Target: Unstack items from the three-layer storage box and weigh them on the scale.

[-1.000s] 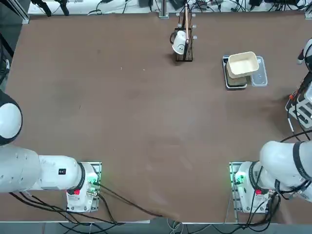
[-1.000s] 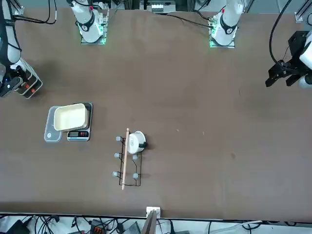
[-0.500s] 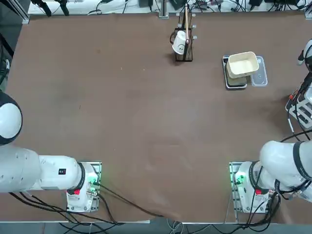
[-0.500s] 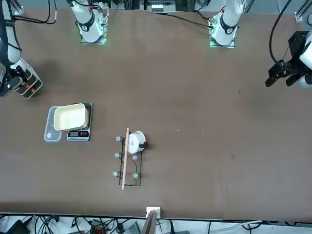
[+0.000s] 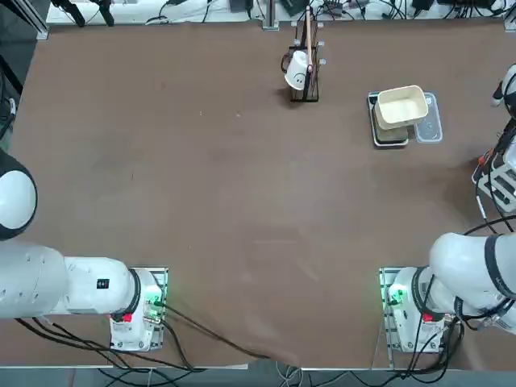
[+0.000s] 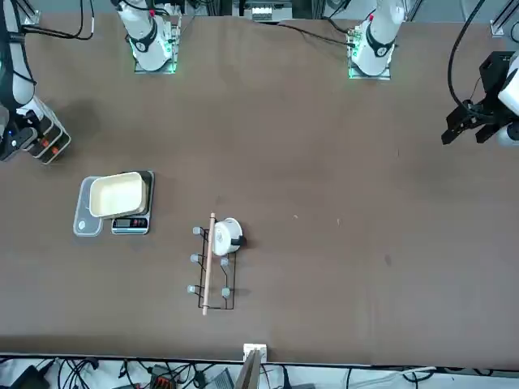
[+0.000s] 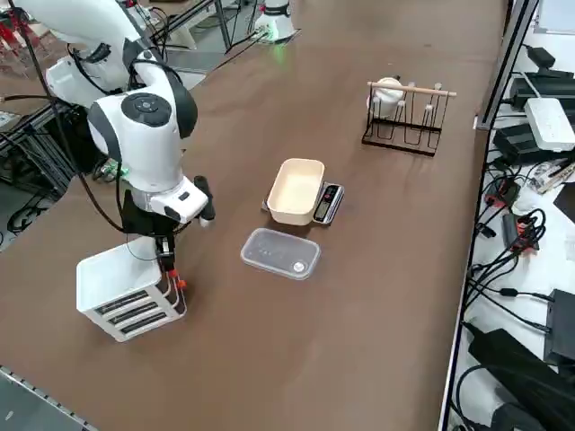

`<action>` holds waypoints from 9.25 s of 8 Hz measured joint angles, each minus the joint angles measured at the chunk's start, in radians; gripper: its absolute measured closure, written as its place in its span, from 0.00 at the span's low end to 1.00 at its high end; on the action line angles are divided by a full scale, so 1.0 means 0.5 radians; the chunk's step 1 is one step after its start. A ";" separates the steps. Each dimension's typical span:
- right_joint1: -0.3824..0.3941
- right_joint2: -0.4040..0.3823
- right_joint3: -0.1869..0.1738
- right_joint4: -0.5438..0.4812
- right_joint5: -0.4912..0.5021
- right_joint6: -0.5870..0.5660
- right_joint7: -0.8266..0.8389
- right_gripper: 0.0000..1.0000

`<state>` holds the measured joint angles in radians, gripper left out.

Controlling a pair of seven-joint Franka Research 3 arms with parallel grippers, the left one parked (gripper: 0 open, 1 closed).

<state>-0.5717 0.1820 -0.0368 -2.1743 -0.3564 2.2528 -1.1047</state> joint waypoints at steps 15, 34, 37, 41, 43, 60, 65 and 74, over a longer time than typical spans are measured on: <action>0.447 0.199 0.031 0.322 0.179 -0.214 0.296 0.34; 0.153 0.192 -0.032 0.269 0.243 -0.268 1.158 0.35; 0.152 0.173 -0.029 0.278 0.244 -0.297 1.163 0.48; 0.210 0.068 -0.005 0.503 0.391 -0.724 1.167 0.48; 0.239 0.052 -0.004 0.660 0.588 -0.914 1.170 0.48; 0.752 0.328 -0.080 0.728 0.497 -0.926 1.374 0.74; 0.583 0.384 -0.085 0.547 0.225 -0.677 0.504 0.98; 0.324 0.266 -0.087 0.337 -0.236 -0.653 0.479 0.98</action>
<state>-0.4096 0.3153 -0.0801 -2.0057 -0.4745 1.9261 -0.8654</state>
